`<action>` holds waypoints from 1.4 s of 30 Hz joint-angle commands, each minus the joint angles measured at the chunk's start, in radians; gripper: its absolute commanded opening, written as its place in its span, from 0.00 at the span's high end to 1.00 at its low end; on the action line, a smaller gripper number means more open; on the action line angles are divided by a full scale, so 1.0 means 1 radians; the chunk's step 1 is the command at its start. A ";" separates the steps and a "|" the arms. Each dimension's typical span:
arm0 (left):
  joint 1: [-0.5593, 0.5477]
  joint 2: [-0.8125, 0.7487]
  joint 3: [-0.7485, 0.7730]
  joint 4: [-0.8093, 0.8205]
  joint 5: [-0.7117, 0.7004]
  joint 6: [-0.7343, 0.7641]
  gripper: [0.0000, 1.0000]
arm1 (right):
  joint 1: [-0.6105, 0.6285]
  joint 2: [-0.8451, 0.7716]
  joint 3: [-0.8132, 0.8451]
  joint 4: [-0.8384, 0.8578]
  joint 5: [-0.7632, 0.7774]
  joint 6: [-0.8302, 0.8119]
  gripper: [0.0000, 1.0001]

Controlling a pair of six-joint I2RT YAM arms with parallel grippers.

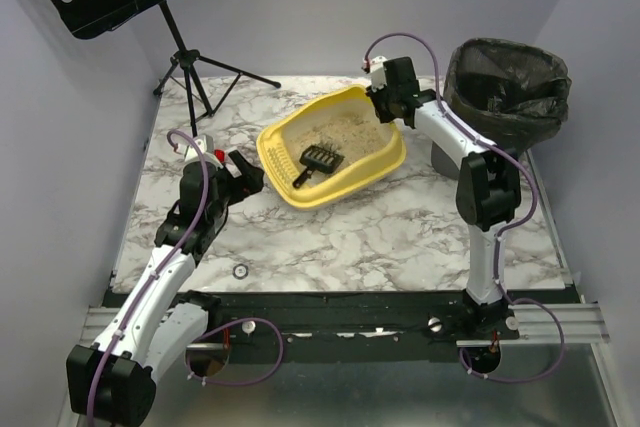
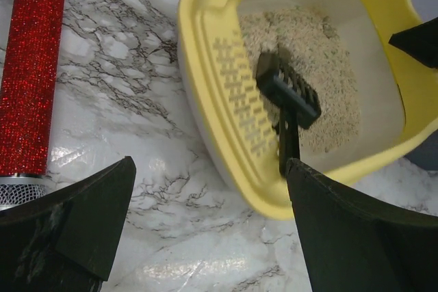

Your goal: Clean the litter box

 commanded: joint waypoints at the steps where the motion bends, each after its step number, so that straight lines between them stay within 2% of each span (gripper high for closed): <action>1: -0.002 -0.020 0.009 0.032 0.054 -0.004 0.01 | 0.064 -0.077 -0.096 -0.059 -0.369 -0.238 0.88; 3: -0.002 -0.018 0.003 0.047 0.062 -0.004 0.01 | 0.081 -0.094 -0.130 -0.084 -0.467 -0.346 0.87; 9: -0.001 0.023 -0.008 0.099 0.171 0.004 0.01 | 0.139 -0.082 -0.132 -0.154 -0.581 -0.546 0.87; 13: -0.002 0.069 -0.020 0.125 0.238 -0.015 0.01 | 0.191 -0.074 -0.136 -0.190 -0.615 -0.630 0.86; 15: -0.004 0.080 -0.036 0.144 0.257 -0.038 0.01 | 0.216 -0.073 -0.144 -0.228 -0.665 -0.744 0.87; 18: -0.004 0.095 -0.059 0.153 0.292 -0.055 0.01 | 0.245 -0.063 -0.132 -0.222 -0.644 -0.765 0.85; 21: -0.010 0.092 -0.083 0.171 0.306 -0.076 0.01 | 0.256 -0.043 -0.092 -0.244 -0.646 -0.781 0.79; 25: -0.015 0.071 -0.094 0.175 0.306 -0.087 0.01 | 0.277 -0.014 -0.027 -0.311 -0.629 -0.808 0.55; 27: -0.015 0.056 -0.091 0.168 0.274 -0.088 0.01 | 0.292 -0.039 -0.026 -0.339 -0.609 -0.782 0.53; 28: -0.016 0.051 -0.085 0.155 0.257 -0.087 0.01 | 0.294 -0.057 -0.038 -0.337 -0.603 -0.772 0.48; 30: -0.015 0.042 -0.056 0.095 0.197 -0.088 0.01 | 0.295 -0.120 -0.091 -0.250 -0.552 -0.686 0.44; 32: -0.015 0.024 -0.042 0.051 0.163 -0.088 0.01 | 0.295 -0.242 -0.188 -0.116 -0.487 -0.553 0.27; 33: -0.015 0.013 -0.034 0.043 0.153 -0.090 0.01 | 0.295 -0.285 -0.217 -0.077 -0.479 -0.522 0.02; 35: -0.015 -0.025 -0.037 0.036 0.120 -0.102 0.01 | 0.295 -0.419 -0.305 0.041 -0.453 -0.406 0.00; 38: -0.015 -0.081 -0.059 0.043 0.111 -0.124 0.01 | 0.295 -0.573 -0.366 0.117 -0.414 -0.245 0.00; 40: -0.016 -0.104 -0.076 0.050 0.119 -0.136 0.01 | 0.295 -0.631 -0.382 0.135 -0.373 -0.120 0.00; 42: -0.013 -0.127 -0.092 0.064 0.126 -0.150 0.01 | 0.295 -0.715 -0.409 0.144 -0.423 0.001 0.00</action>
